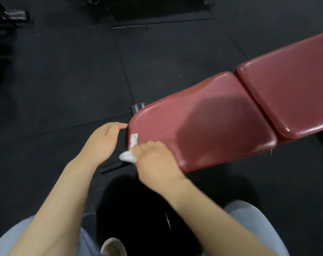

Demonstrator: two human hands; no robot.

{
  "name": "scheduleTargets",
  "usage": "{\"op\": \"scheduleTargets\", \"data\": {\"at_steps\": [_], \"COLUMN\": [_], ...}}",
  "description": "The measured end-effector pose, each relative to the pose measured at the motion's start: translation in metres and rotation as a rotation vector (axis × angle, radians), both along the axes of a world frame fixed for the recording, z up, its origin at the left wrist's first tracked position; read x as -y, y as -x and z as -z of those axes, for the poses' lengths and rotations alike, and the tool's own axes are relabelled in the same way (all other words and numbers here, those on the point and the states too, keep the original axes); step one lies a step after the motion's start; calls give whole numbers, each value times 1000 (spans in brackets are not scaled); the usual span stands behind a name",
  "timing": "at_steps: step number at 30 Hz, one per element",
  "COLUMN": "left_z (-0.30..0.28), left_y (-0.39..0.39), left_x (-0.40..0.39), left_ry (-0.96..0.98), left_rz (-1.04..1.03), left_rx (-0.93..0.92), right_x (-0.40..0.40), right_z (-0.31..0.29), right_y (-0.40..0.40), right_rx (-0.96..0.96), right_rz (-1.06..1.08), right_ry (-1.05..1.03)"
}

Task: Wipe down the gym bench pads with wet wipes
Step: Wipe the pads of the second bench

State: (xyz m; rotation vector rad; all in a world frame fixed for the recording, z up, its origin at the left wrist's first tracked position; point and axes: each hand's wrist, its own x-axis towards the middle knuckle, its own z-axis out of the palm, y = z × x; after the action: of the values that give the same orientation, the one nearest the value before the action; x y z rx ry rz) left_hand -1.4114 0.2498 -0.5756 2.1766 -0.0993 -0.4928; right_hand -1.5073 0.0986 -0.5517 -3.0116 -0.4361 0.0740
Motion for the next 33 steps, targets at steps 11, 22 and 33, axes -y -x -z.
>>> {"op": "scheduleTargets", "data": {"at_steps": [11,22,33], "left_z": [1,-4,-5], "left_y": [9,13,4], "left_x": [6,22,43], "left_ry": [74,-23,-147], "left_rz": [12,87,320], "left_rx": [32,185,476], "right_x": [126,180,39], "right_z": [-30,-40,-8], "right_y": [12,29,30], "right_rx": [358,463,106], "right_rz": [815,674,63], "right_ry": [-130,-97,-85]}}
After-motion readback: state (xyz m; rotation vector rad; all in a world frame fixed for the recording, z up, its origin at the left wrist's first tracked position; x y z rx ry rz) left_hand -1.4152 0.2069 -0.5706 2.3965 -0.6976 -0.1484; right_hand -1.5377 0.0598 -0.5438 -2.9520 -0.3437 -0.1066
